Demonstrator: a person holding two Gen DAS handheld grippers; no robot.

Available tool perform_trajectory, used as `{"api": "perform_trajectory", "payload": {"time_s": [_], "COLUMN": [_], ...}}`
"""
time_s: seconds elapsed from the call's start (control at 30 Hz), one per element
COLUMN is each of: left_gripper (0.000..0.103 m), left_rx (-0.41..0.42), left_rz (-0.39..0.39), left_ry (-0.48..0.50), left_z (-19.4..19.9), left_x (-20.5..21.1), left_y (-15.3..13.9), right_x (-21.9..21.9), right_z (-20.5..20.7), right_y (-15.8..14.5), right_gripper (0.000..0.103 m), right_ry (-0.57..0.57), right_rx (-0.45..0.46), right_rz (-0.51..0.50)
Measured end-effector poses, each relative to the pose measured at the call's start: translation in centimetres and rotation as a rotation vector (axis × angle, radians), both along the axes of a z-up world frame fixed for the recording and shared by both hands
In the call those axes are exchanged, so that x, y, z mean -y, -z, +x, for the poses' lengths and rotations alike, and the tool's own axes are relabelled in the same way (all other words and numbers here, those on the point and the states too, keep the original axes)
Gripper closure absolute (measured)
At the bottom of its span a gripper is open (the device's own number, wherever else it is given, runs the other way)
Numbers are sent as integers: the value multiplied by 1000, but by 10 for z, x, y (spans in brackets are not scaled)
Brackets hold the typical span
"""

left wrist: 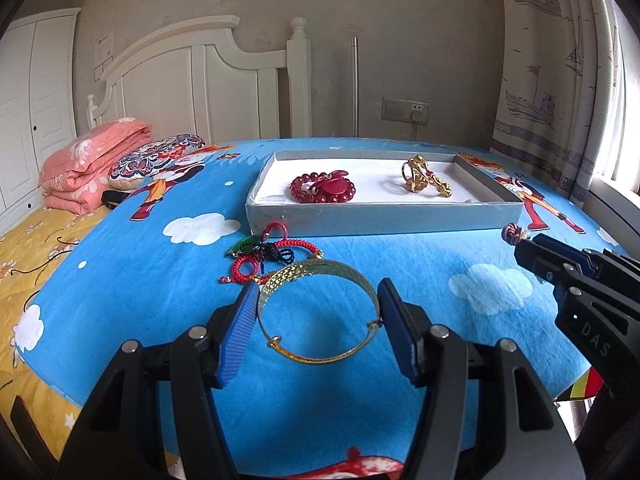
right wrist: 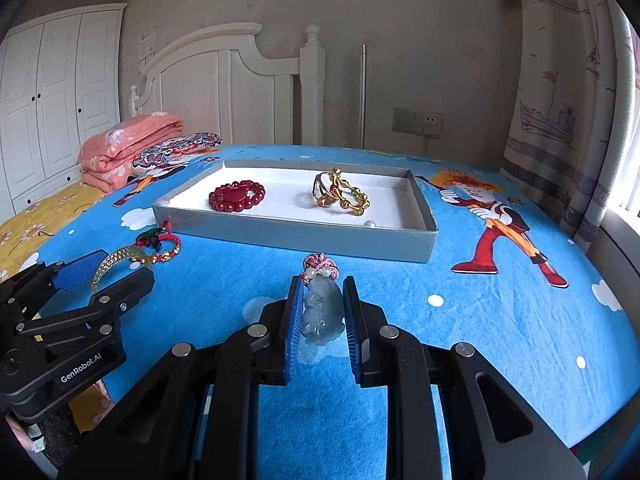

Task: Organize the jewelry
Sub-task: 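Lift and carry the gold bangle with left tool while right tool carries the jade pendant to the tray, then open left tool to drop the bangle in the tray while right tool releases the jade pendant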

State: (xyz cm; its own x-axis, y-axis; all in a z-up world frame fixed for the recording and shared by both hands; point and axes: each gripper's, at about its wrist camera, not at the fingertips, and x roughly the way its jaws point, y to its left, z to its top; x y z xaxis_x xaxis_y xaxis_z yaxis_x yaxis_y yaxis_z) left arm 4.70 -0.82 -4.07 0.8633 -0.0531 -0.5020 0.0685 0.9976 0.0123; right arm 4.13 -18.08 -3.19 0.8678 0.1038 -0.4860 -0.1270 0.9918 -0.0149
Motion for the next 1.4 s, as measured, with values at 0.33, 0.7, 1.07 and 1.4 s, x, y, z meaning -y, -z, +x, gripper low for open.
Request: {"api": "perform_trajectory", "payload": {"time_s": [0.33,0.7,1.07,1.4], "left_gripper": [44,44,44,44], "left_rx": [9,-9,-6,-83], "left_rz": [15,14,1,-40], "left_ry": [7,45,30,-12], "left_z": [12,35,79,145], "left_x": [10,29,28,22], "left_y": [-10,-26,-54,-61], "right_x": [12,11,14,13], "right_z": [15,37,74,125], "right_y": [-16,-29,-43,-44], "right_gripper": [82,82,82,82], "right_ry": [35,38,35,40], "right_rx": [22,21,5,-54], "right_rz": [35,28,19,-2]}}
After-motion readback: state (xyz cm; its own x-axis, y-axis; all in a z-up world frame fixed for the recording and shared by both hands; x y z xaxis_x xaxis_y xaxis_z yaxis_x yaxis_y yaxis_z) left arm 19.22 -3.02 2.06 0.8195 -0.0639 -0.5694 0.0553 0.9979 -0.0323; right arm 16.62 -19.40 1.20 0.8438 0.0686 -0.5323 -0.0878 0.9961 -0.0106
